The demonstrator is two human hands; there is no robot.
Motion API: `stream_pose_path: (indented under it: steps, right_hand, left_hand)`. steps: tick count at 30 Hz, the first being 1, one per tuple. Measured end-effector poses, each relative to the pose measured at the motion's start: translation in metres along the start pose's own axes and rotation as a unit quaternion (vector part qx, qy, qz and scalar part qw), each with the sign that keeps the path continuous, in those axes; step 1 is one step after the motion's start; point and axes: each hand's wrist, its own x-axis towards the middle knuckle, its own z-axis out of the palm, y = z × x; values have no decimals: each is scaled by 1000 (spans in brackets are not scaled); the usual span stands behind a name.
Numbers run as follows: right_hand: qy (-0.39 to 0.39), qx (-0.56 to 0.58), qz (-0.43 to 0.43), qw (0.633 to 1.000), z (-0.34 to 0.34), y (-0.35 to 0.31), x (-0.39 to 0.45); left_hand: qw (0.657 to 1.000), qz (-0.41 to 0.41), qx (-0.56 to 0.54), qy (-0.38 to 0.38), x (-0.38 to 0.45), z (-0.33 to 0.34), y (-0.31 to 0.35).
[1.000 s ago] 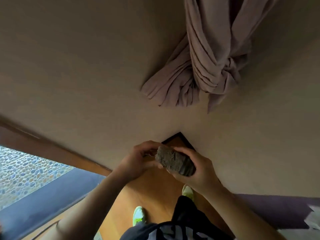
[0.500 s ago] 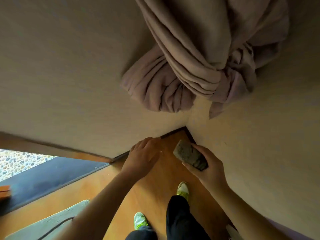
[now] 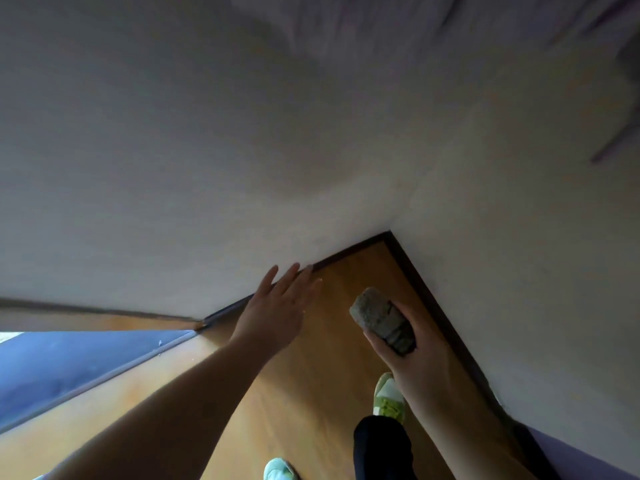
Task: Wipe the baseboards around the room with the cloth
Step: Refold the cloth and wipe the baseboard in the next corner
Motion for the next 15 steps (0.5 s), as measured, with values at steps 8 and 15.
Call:
stream_pose_path:
  steps: [8,15]
  right_hand:
    - [3,-36,37,999,83,127,46]
    - [-9,-79,45,996,121,220,97]
  left_hand:
    - [994,52,75,-53,49,135,-28]
    - [984,125,90,-87,76,233,-46]
